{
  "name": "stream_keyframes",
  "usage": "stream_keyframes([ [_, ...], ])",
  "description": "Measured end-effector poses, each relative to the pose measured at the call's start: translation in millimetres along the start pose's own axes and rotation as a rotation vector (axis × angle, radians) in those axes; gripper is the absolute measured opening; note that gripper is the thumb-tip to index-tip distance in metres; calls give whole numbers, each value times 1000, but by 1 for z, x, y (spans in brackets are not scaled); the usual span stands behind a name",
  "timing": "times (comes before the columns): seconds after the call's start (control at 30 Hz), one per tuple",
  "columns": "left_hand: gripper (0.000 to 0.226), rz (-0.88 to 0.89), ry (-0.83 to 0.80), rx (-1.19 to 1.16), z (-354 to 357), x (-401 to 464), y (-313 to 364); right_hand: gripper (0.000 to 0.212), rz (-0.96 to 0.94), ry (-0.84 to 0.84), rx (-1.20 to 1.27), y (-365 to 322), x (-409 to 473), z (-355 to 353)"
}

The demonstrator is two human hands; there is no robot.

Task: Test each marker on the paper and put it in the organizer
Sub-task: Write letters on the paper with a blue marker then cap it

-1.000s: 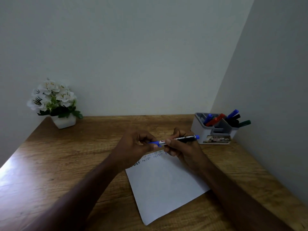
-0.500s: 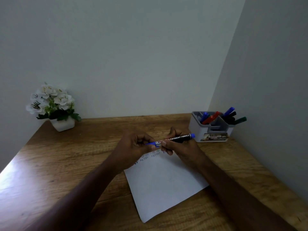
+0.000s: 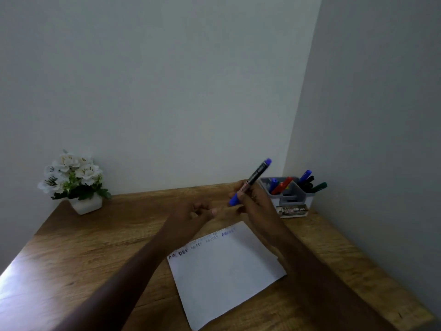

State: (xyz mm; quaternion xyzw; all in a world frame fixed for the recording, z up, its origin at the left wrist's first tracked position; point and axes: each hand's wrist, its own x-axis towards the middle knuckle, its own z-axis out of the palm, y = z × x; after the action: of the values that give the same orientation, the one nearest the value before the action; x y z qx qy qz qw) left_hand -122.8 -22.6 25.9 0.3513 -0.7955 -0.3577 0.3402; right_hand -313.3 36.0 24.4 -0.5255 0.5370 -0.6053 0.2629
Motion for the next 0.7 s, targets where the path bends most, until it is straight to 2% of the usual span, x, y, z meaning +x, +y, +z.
stream_keyframes([
  [0.13,19,116,-117,80,8,34,16,25,-279,44,-668,-39,24,-52],
  [0.23,15,139,-148,84,25,62,24,28,-285,81,-962,-75,45,-98],
  [0.4,15,173,-202,117,63,86,34,15,-182,153,-1115,-112,69,-162],
  [0.53,19,175,-220,137,85,99,40,15,-101,98,-1295,-108,79,-192],
  [0.7,13,162,-206,136,98,109,43,19,11,2,-1350,-93,85,-202],
])
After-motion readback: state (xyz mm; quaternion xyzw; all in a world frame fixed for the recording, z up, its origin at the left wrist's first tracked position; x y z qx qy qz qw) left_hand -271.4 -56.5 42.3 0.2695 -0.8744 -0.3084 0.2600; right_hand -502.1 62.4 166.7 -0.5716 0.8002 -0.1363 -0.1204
